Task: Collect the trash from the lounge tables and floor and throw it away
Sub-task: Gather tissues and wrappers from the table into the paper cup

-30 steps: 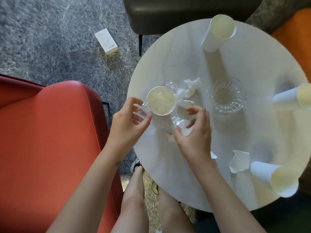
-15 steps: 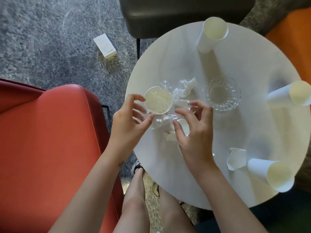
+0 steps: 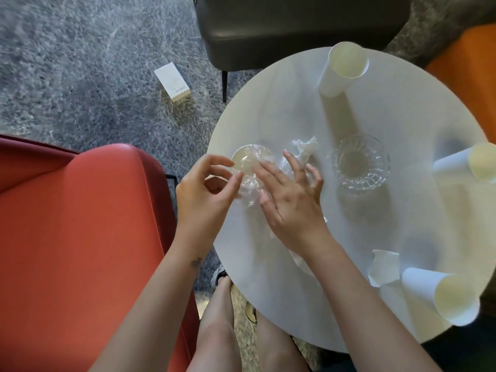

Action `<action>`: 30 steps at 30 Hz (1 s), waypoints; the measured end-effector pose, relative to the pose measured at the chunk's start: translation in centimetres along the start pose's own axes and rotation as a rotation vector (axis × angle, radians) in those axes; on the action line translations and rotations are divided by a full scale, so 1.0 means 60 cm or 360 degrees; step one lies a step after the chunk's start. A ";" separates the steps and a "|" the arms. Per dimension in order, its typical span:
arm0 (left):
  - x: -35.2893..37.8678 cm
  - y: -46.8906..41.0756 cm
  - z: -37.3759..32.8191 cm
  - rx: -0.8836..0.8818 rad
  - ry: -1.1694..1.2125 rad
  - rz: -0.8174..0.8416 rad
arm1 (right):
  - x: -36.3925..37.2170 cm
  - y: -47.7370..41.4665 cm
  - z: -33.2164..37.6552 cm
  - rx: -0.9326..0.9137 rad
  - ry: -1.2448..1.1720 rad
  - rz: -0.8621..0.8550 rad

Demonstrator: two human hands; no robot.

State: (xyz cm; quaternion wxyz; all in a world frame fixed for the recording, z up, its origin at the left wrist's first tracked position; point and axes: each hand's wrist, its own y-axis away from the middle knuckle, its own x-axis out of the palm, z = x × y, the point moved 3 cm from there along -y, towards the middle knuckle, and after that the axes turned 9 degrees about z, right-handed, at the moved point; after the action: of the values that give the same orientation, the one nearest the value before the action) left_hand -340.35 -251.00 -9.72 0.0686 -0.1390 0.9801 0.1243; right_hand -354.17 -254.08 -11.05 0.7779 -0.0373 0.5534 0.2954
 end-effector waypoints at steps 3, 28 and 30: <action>0.004 -0.005 -0.006 0.0014 0.0301 0.0178 | 0.000 -0.005 -0.004 -0.0001 0.0078 0.0084; 0.031 -0.074 -0.010 0.0613 -0.1441 0.0343 | 0.018 -0.066 -0.118 0.0509 0.0011 0.0145; 0.028 -0.073 -0.012 0.0698 -0.1405 0.0300 | 0.021 -0.074 -0.113 0.0489 -0.0026 0.0068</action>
State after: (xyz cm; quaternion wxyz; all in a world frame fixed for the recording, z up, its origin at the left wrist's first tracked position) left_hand -340.78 -255.69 -10.28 0.4929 0.0339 0.8688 -0.0321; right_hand -357.39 -259.81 -15.99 0.7724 0.0964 0.5865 0.2240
